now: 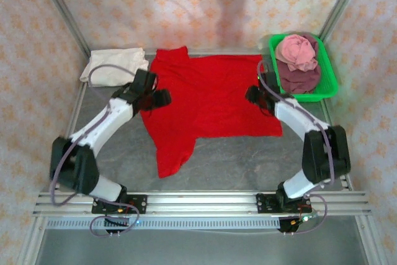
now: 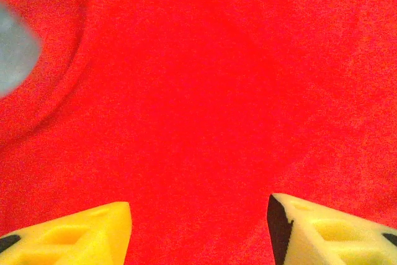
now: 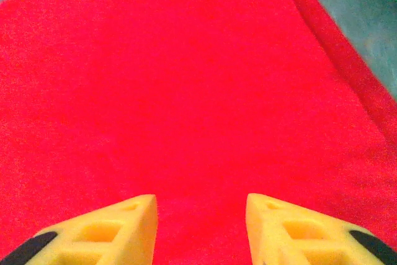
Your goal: Fold and stack the t-shirts
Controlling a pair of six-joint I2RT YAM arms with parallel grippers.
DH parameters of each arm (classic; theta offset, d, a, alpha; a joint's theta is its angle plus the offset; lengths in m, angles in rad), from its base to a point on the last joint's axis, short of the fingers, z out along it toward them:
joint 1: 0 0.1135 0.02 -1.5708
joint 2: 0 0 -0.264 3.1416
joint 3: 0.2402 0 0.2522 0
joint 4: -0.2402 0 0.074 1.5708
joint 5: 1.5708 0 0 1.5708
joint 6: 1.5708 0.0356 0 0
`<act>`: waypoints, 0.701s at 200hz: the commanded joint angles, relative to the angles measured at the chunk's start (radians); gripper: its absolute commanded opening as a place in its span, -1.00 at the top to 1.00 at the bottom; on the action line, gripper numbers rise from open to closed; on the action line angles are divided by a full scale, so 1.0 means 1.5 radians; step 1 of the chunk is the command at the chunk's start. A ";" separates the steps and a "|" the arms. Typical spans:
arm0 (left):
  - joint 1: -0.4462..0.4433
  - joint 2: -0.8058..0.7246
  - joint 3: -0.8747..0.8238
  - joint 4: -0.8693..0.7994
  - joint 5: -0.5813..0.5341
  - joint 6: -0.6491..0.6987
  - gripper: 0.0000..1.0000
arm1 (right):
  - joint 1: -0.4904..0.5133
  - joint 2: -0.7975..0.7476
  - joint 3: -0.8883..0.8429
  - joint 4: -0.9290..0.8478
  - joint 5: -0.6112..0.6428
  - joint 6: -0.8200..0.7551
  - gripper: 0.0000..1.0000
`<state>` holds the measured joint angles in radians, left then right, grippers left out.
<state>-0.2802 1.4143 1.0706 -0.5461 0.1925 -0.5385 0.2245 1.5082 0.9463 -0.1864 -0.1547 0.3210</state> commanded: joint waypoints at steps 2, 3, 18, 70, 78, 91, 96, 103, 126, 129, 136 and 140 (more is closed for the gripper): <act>-0.011 -0.051 -0.106 -0.138 -0.022 -0.037 -0.23 | 0.017 -0.060 -0.117 0.140 -0.016 -0.058 -0.02; -0.013 -0.055 -0.110 -0.143 -0.021 -0.038 -0.23 | 0.018 -0.062 -0.121 0.143 -0.017 -0.059 -0.03; -0.028 -0.117 -0.167 -0.190 0.000 -0.073 -0.22 | 0.032 -0.089 -0.160 0.197 -0.012 -0.070 -0.12; -0.172 -0.196 -0.258 -0.234 0.053 -0.211 -0.16 | 0.062 -0.038 -0.117 0.235 0.042 -0.067 -0.12; -0.186 -0.202 -0.269 -0.235 0.055 -0.226 -0.16 | 0.065 -0.025 -0.107 0.236 0.040 -0.068 -0.12; -0.198 -0.207 -0.289 -0.213 0.068 -0.237 -0.15 | 0.068 -0.013 -0.098 0.240 0.037 -0.071 -0.12; -0.199 -0.204 -0.296 -0.205 0.073 -0.242 -0.14 | 0.069 -0.010 -0.099 0.243 0.039 -0.073 -0.12; -0.202 -0.195 -0.299 -0.194 0.080 -0.245 -0.09 | 0.071 -0.009 -0.100 0.246 0.039 -0.075 -0.12; -0.248 -0.155 -0.288 -0.186 0.071 -0.266 -0.02 | 0.075 -0.013 -0.107 0.248 0.047 -0.080 -0.13; -0.252 -0.151 -0.287 -0.186 0.072 -0.268 -0.02 | 0.074 -0.015 -0.109 0.247 0.050 -0.080 -0.13; -0.260 -0.144 -0.287 -0.186 0.071 -0.271 -0.02 | 0.075 -0.017 -0.112 0.247 0.055 -0.084 -0.13; -0.261 -0.141 -0.289 -0.185 0.072 -0.271 -0.01 | 0.075 -0.019 -0.115 0.247 0.057 -0.085 -0.13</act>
<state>-0.6323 1.1709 0.6312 -0.8288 0.3008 -0.8879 0.3313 1.4860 0.7761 0.1528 -0.1177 0.2195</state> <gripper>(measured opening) 0.509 0.562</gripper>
